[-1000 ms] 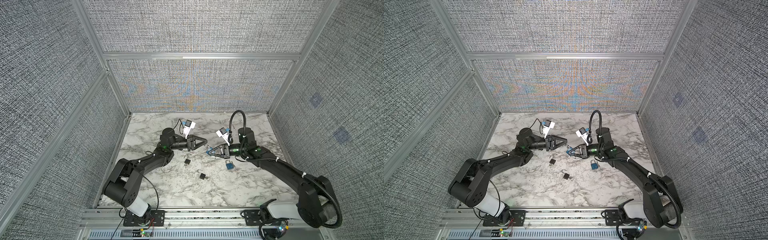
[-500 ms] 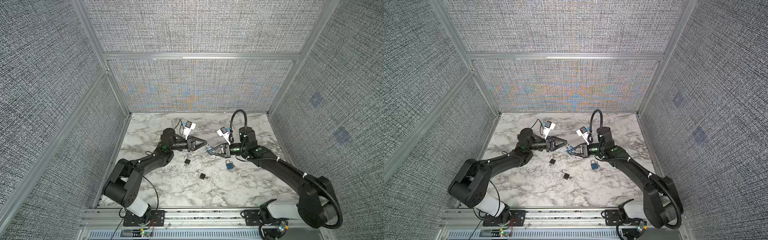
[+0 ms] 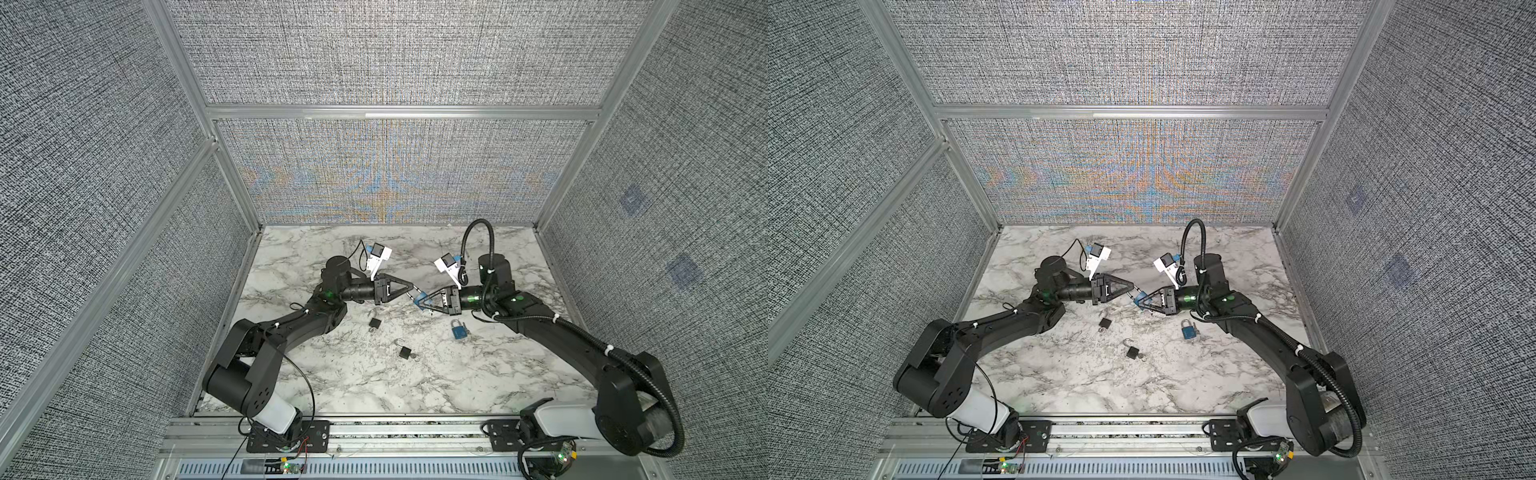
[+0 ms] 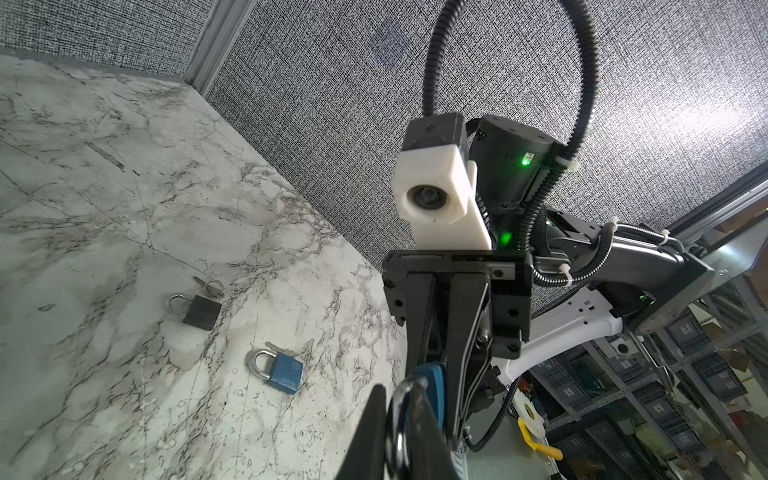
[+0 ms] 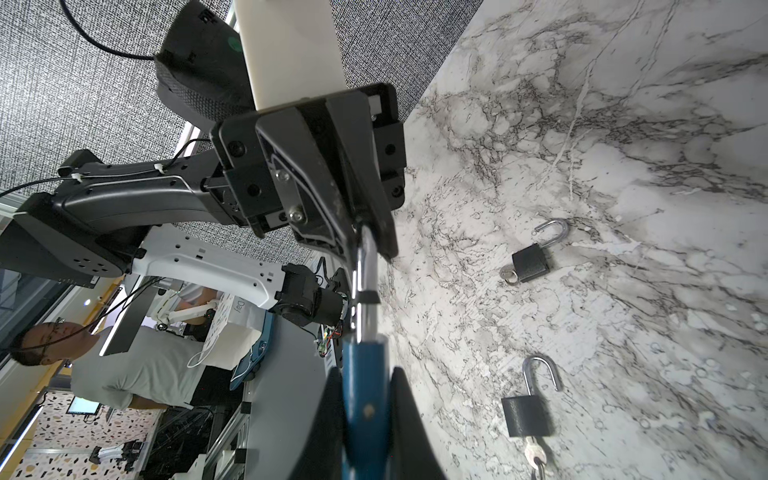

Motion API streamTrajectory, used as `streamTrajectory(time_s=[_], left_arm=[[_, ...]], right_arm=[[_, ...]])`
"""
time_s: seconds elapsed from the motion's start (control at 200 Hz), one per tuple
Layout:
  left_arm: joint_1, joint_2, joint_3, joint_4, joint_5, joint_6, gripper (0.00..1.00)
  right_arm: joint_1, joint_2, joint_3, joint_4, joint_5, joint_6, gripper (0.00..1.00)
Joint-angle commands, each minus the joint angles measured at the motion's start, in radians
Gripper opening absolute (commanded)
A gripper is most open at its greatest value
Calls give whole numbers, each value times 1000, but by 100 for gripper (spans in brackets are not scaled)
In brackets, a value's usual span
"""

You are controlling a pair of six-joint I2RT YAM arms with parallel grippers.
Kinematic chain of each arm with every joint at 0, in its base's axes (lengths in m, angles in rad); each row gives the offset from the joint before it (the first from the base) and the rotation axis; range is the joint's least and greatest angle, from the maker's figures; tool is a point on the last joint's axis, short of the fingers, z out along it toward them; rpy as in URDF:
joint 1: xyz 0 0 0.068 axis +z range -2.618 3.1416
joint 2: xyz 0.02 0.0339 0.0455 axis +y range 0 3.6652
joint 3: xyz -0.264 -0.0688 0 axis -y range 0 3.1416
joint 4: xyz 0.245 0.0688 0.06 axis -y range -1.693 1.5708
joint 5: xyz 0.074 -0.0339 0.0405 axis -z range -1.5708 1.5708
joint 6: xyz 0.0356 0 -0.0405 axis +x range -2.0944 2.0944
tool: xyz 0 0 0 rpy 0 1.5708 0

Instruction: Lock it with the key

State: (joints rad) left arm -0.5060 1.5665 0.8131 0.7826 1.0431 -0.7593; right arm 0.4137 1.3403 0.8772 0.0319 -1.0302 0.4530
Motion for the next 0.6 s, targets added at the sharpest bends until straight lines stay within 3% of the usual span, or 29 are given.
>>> streamTrajectory(time_s=[0.0, 0.205, 0.405, 0.59], left_arm=[[1, 0, 3, -6, -3, 15, 10], [1, -2, 6, -18, -10, 24, 8], [1, 4, 9, -26, -20, 35, 0], [1, 6, 9, -23, -22, 31, 0]], right_arm=[[0, -8, 11, 28, -20, -3, 0], [0, -8, 10, 41, -31, 11, 0], [1, -23, 5, 66, -51, 37, 0], [1, -35, -1, 84, -50, 54, 0]])
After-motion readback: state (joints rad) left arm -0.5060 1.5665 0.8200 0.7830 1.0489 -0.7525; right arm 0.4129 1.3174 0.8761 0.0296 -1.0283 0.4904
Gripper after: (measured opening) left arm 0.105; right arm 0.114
